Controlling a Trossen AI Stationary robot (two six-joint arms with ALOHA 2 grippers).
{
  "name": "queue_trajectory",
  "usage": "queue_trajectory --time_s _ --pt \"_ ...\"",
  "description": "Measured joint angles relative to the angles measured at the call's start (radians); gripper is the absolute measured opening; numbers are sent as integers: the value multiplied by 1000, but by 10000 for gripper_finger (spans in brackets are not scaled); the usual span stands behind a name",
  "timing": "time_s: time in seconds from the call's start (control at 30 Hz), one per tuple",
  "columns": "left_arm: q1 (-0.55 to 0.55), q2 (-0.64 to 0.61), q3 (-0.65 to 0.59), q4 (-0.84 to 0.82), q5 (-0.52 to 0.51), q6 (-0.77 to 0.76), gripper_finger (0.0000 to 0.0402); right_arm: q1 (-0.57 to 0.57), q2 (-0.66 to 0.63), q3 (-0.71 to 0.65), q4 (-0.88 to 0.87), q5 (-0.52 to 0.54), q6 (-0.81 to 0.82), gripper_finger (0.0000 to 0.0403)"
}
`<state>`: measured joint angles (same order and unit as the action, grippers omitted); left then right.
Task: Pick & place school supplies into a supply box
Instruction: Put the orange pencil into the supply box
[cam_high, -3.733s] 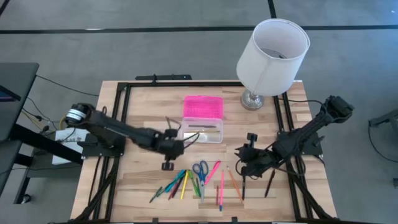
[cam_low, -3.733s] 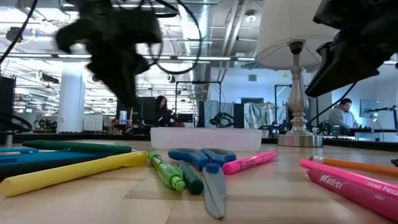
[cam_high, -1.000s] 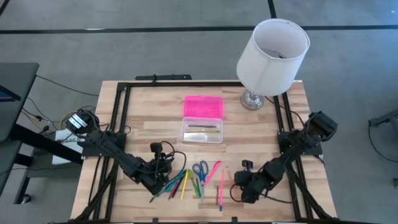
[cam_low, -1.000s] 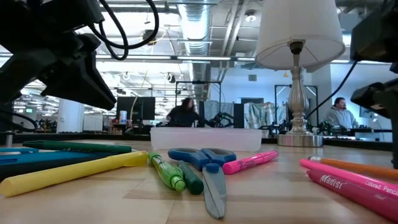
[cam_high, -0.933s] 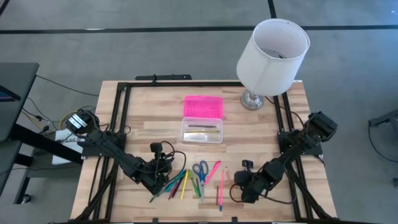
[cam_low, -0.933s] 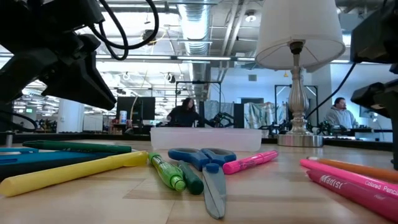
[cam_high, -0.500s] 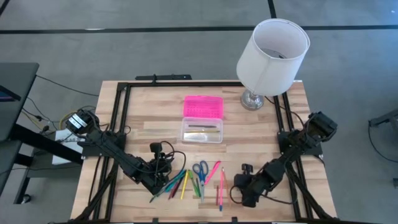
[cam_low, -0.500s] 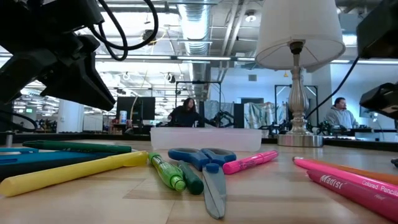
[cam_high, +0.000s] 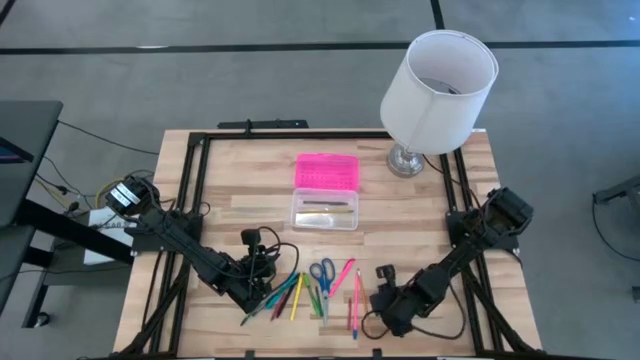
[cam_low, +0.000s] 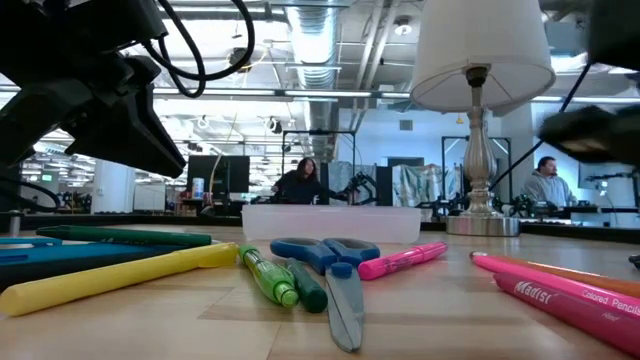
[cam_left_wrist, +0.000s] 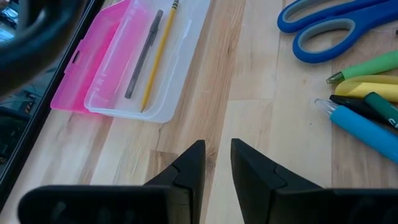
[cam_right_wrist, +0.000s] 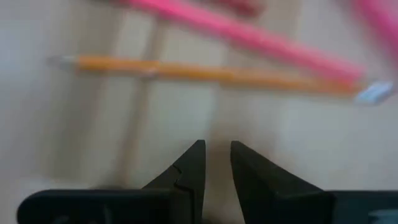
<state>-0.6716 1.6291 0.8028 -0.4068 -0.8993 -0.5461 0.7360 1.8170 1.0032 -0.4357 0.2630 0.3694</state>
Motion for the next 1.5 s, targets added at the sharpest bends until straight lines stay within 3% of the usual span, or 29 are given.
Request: queue_trajectory --time_s 0.17,0.83,1.13,1.5 --pt "0 0 0 0 0 0 71 -43 7 47 -16 34 -138 70" --pt "0 0 0 0 2 0 71 -145 6 54 52 50 -299 70" --pt "-1 0 -3 -2 5 -9 71 -197 80 58 35 -2 -297 70" --pt "-1 0 -40 2 7 -45 71 -200 18 49 -128 83 -163 70"
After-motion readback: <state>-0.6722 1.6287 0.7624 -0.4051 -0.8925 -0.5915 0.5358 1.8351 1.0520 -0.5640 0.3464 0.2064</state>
